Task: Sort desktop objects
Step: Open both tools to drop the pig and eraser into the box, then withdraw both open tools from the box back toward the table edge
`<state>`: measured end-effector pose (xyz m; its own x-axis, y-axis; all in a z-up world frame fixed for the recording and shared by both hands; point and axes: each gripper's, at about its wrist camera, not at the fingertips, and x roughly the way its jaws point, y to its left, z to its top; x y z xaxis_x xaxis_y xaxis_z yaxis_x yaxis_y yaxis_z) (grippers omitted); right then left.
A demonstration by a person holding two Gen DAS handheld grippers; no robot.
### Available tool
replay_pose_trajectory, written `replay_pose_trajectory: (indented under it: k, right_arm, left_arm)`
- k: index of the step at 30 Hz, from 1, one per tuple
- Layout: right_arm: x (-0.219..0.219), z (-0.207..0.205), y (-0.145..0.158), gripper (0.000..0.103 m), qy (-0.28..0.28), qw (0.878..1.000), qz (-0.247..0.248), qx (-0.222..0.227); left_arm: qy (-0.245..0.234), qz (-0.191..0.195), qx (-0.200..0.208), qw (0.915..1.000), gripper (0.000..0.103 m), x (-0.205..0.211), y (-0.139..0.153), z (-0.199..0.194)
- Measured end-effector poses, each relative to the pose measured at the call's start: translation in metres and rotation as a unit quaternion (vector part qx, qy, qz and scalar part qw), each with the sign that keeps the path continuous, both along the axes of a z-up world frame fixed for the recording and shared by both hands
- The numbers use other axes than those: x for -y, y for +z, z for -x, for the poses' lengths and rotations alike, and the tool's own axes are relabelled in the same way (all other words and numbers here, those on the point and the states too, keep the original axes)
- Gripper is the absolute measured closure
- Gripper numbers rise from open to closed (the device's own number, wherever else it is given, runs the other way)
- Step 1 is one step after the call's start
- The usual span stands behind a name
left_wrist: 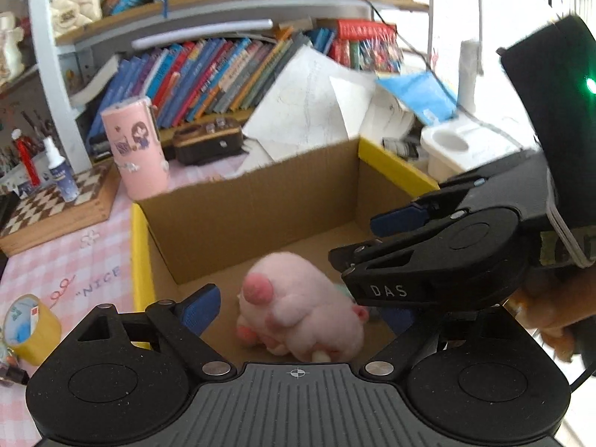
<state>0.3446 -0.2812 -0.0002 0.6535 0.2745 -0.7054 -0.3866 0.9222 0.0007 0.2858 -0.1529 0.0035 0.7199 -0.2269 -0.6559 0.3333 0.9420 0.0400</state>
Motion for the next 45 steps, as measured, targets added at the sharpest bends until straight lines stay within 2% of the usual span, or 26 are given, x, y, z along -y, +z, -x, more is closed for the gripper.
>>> replay_pose_trajectory:
  k: [7, 9, 11, 18, 20, 23, 31, 45]
  right_arm:
    - [0.010, 0.030, 0.031, 0.053, -0.041, 0.994, -0.075, 0.074]
    - [0.010, 0.039, 0.037, 0.047, -0.058, 0.991, -0.078, 0.096]
    - [0.009, 0.053, 0.041, 0.036, -0.071, 0.988, -0.074, 0.118]
    - [0.012, 0.092, 0.046, 0.035, -0.113, 0.982, -0.084, 0.130]
    - [0.013, 0.107, 0.047, 0.031, -0.123, 0.979, -0.081, 0.142]
    - [0.012, 0.131, 0.046, 0.030, -0.132, 0.976, -0.079, 0.154]
    - [0.001, 0.180, 0.028, 0.027, -0.159, 0.977, -0.060, 0.132]
    - [-0.047, 0.239, 0.011, 0.026, -0.206, 0.974, -0.056, 0.071]
  left_arm:
    - [0.054, 0.018, 0.049, 0.9972, 0.010, -0.023, 0.031, 0.028]
    - [0.078, 0.023, 0.063, 0.9947, 0.007, -0.031, 0.038, 0.038]
    - [0.098, 0.035, 0.067, 0.9923, 0.007, -0.041, 0.042, 0.047]
    - [0.141, 0.044, 0.077, 0.9860, 0.006, -0.060, 0.048, 0.079]
    - [0.151, 0.044, 0.079, 0.9844, 0.006, -0.064, 0.048, 0.089]
    - [0.161, 0.040, 0.079, 0.9830, 0.006, -0.068, 0.044, 0.101]
    - [0.162, 0.029, 0.075, 0.9834, 0.005, -0.084, 0.031, 0.135]
    - [0.133, 0.029, 0.030, 0.9902, 0.005, -0.127, 0.008, 0.187]
